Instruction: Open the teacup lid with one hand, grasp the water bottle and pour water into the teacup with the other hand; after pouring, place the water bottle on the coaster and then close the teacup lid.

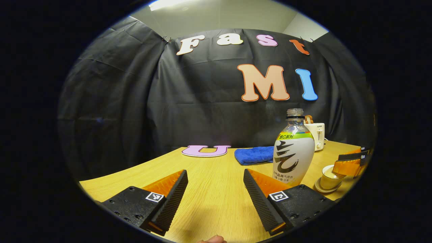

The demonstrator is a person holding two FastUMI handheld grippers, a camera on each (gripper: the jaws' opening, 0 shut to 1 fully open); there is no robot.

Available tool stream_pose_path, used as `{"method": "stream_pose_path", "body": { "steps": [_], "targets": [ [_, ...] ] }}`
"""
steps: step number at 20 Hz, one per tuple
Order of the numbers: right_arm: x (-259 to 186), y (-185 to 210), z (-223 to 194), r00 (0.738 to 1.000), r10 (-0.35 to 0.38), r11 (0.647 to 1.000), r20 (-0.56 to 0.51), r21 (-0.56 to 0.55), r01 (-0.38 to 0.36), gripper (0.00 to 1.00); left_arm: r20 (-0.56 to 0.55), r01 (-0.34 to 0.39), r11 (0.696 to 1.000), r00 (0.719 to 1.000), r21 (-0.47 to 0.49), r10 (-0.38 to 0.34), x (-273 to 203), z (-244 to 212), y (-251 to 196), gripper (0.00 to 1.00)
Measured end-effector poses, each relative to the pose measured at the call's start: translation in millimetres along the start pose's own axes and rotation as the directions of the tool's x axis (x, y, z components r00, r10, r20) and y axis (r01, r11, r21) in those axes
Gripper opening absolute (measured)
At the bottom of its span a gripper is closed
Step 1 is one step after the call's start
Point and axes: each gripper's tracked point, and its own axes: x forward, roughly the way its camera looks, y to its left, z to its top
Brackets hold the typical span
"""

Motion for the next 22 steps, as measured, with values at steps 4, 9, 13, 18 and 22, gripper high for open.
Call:
{"method": "stream_pose_path", "body": {
  "steps": [4,9,13,18,22],
  "targets": [
    [-0.4,-2.2,0.2,1.000,0.007,0.999,0.007,0.033,-0.007,0.34,0.000,0.000,1.000,1.000,0.000,0.000,-0.3,0.1,0.4,0.96],
    [-0.4,-4.2,7.0,0.999,0.002,0.995,0.053,0.097,-0.008,0.34,-0.005,0.003,1.000,1.000,0.006,-0.003,-1.3,-0.5,-0.3,0.96],
    [-2.3,0.7,9.3,0.999,0.022,0.995,0.049,0.093,-0.027,0.34,-0.003,0.040,0.999,0.999,0.004,-0.040,-4.5,2.1,-8.0,0.98],
    [-12.7,-7.2,32.2,0.994,0.015,0.993,0.107,0.112,-0.027,0.34,-0.021,0.096,0.995,0.995,-0.012,-0.096,-15.7,-2.1,-22.7,0.97],
    [-21.4,-18.1,38.4,0.994,0.004,0.990,0.110,0.142,-0.020,0.34,-0.030,0.173,0.985,0.984,-0.026,-0.173,-30.7,-1.8,-42.2,0.97]
  ]
}}
